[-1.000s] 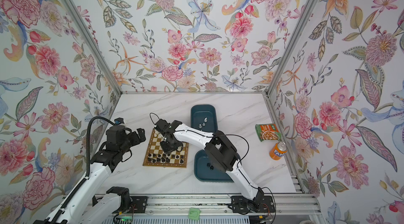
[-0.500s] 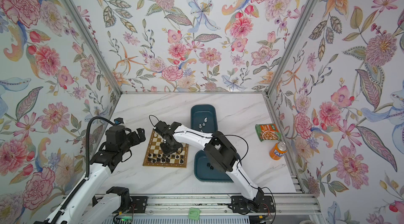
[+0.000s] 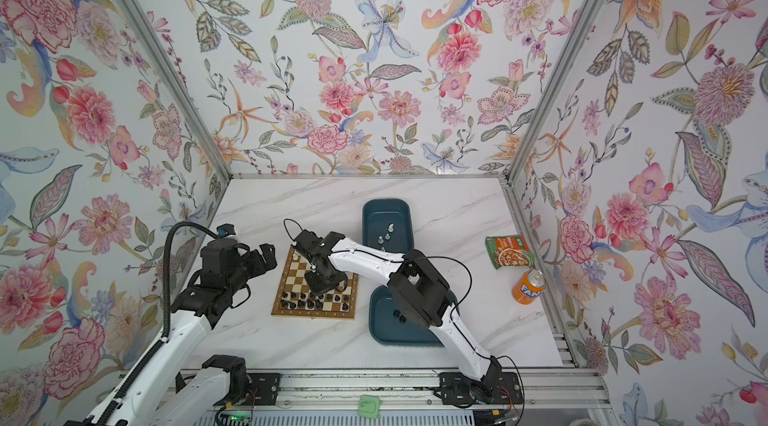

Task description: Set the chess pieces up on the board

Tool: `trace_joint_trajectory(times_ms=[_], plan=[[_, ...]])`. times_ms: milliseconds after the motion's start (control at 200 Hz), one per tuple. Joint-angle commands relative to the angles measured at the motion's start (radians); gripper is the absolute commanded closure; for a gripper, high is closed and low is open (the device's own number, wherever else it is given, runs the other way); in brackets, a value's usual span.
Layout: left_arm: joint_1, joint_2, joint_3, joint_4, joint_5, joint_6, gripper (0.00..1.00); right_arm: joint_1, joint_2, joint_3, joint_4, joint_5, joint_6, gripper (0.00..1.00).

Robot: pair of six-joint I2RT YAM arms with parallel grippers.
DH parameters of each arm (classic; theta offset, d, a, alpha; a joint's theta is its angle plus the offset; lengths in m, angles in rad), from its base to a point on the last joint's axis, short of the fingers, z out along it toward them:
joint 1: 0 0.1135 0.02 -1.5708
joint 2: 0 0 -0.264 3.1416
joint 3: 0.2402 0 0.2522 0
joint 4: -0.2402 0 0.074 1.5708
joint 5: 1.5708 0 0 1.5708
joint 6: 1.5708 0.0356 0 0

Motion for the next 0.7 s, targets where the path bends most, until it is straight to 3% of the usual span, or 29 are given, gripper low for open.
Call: trace_joint_trajectory(times_ms=[0,435,696], plan=[[0.013,0.013,0.016,0.009,-0.004,0.013,0.01,-0.008,-0.008,0.017,-0.007,0.027,-0.02,0.8],[0.011,0.116,0.099,0.083,-0.004,0.018,0.01,-0.112,-0.025,0.123,-0.01,0.008,-0.053,0.76],[-0.002,0.158,0.102,0.152,0.039,-0.03,0.01,-0.155,-0.211,0.053,-0.072,0.06,-0.082,0.73]])
